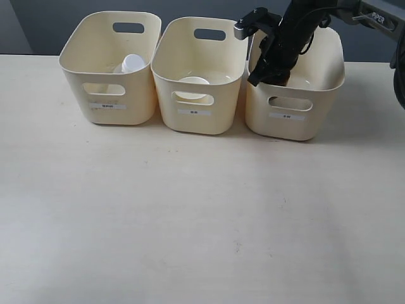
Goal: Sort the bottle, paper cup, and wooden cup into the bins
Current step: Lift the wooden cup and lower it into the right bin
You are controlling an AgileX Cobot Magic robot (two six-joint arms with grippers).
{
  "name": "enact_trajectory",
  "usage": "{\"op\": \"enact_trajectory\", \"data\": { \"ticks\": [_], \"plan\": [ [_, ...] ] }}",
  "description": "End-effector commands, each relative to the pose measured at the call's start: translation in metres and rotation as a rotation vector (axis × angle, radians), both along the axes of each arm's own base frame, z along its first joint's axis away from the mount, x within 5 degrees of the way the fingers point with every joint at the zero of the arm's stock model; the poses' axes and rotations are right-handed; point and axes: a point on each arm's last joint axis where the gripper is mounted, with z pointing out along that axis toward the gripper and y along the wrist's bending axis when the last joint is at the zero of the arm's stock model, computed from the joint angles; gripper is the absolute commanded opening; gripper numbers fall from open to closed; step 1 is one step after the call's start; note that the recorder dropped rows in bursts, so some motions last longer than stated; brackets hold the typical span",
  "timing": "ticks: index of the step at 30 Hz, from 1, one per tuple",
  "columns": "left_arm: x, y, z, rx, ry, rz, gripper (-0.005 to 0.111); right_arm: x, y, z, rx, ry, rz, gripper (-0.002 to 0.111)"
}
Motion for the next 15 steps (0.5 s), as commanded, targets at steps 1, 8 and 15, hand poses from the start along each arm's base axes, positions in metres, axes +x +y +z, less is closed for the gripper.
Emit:
{"op": "enact_trajectory", "data": {
  "ticks": [1,8,15],
  "plan": [
    [-0.0003,0.0000,0.0003,-0.001,-0.010,0.001,0.000,0.0022,-0.0042,-0.0089,-0.028,0.003,0.007,-0.001],
    [-0.0003,0.0000,0.0003,-0.001,-0.010,0.001,0.000,0.0002,-0.0047,-0.0085,-0.034,0.023,0.011,-0.001],
    [-0.0003,0.0000,0.0003,-0.001,-0.010,0.001,0.000,-0.0017,-0.0051,-0.0048,-0.036,0.031,0.014,0.007]
  ]
}}
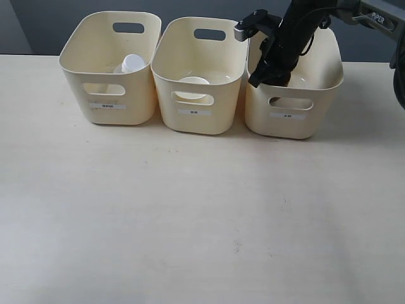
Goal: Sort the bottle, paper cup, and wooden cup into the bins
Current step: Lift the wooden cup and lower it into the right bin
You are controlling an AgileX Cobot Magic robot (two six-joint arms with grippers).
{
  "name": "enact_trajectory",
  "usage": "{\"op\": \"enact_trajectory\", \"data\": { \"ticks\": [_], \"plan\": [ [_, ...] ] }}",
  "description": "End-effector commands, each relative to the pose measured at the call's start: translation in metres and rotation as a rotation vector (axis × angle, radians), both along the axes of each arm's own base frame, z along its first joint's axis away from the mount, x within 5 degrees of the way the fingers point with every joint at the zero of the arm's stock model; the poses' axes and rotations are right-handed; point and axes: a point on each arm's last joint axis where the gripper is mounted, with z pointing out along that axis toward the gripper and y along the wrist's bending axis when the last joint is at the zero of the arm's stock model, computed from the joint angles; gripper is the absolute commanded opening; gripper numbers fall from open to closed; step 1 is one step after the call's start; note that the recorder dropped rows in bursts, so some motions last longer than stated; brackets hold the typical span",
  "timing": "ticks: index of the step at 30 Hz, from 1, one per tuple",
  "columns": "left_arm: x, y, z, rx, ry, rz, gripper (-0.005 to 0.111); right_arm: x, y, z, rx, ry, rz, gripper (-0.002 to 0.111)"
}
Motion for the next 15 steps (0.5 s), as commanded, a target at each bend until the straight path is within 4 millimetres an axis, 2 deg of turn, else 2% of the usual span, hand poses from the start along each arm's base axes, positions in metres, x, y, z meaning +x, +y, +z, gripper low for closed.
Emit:
{"op": "enact_trajectory", "data": {
  "ticks": [1,4,6,11,15],
  "plan": [
    [0.000,0.000,0.000,-0.001,-0.010,0.001,0.000,0.000,-0.005,-0.003,-0.032,0.009,0.012,0.012],
    [0.000,0.000,0.000,-0.001,-0.010,0.001,0.000,0.000,-0.005,0.000,-0.028,-0.001,0.011,0.028],
    [0.000,0.000,0.000,-0.001,-0.010,0.001,0.000,0.000,-0.005,0.001,-0.027,-0.004,0.011,0.033],
    [0.000,0.000,0.000,-0.001,-0.010,0.001,0.000,0.001,-0.005,0.002,-0.025,-0.014,0.009,0.034],
    [0.000,0.000,0.000,-0.001,-0.010,0.001,0.000,0.001,-0.005,0.013,-0.016,-0.048,0.006,0.034]
  ]
}}
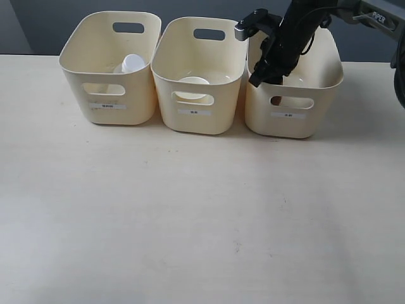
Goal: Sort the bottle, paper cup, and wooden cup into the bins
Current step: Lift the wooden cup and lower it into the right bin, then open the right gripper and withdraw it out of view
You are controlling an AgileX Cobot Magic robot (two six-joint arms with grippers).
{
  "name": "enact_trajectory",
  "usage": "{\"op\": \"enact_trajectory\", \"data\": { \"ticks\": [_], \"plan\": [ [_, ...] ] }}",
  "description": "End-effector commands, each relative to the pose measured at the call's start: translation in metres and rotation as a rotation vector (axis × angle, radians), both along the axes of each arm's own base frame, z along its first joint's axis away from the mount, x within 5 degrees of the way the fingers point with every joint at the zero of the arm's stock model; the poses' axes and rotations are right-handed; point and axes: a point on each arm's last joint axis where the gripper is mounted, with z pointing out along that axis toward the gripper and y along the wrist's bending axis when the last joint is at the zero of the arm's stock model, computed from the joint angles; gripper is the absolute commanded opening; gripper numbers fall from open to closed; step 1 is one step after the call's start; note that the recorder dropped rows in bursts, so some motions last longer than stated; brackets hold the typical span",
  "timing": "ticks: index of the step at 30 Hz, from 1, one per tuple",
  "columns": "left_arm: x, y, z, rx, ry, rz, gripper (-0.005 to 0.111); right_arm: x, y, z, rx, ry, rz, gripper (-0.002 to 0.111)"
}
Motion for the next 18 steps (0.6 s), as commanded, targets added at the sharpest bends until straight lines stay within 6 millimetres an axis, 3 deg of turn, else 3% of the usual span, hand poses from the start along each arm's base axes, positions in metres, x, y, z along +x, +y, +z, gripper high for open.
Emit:
{"op": "enact_trajectory", "data": {
  "ticks": [1,13,15,18],
  "plan": [
    [0.000,0.000,0.000,-0.001,-0.010,0.001,0.000,0.000,-0.004,0.016,-0.012,-0.056,0.004,0.034],
    [0.000,0.000,0.000,-0.001,-0.010,0.001,0.000,-0.029,-0.009,0.112,0.061,-0.171,-0.047,0.032],
    [0.000,0.000,0.000,-0.001,-0.010,0.001,0.000,-0.035,-0.010,0.128,0.076,-0.197,-0.068,0.024],
    [0.000,0.000,0.000,-0.001,-0.010,0.001,0.000,-0.046,-0.013,0.147,0.107,-0.209,-0.137,0.000]
  ]
}}
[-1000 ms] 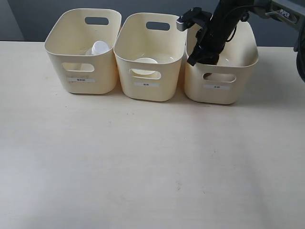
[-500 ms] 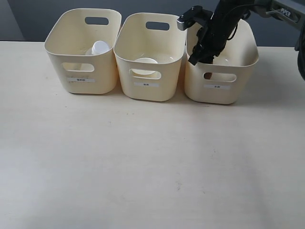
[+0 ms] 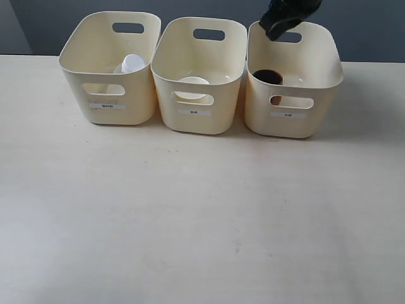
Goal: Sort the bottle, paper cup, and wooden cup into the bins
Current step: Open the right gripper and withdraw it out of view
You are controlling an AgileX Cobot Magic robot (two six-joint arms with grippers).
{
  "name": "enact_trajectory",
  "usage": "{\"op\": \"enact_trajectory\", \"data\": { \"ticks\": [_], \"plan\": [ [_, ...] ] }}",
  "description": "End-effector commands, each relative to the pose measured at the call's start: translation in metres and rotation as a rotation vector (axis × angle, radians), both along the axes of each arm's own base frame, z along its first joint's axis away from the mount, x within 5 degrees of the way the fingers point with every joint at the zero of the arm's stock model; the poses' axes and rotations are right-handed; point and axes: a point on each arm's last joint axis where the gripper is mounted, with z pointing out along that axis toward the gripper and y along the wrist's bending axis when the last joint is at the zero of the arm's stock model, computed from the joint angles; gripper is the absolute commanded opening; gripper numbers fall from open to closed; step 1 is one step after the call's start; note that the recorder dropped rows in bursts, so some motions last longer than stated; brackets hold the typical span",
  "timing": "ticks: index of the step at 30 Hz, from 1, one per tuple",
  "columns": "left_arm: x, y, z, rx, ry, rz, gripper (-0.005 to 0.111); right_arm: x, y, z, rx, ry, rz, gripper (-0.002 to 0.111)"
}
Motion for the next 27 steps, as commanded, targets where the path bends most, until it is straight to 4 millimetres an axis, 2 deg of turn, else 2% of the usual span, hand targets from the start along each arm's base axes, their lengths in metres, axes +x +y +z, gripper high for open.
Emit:
{"op": "enact_trajectory", "data": {
  "ticks": [1,7,17,21,27],
  "plan": [
    [0.000,0.000,0.000,-0.001,-0.010,0.001,0.000,-0.019,-0.005,0.034,0.053,-0.028,-0.062,0.000],
    [0.000,0.000,0.000,-0.001,-0.010,0.001,0.000,-0.051,-0.009,0.057,0.089,-0.024,-0.069,-0.001],
    [0.000,0.000,0.000,-0.001,-0.010,0.001,0.000,-0.108,-0.022,0.057,0.073,0.054,-0.079,-0.001],
    [0.000,0.000,0.000,-0.001,-0.010,0.001,0.000,-0.142,-0.030,0.057,0.066,0.082,-0.082,-0.001],
    [0.000,0.000,0.000,-0.001,-0.010,0.001,0.000,-0.204,-0.044,0.061,0.101,0.019,-0.096,-0.001]
  ]
}}
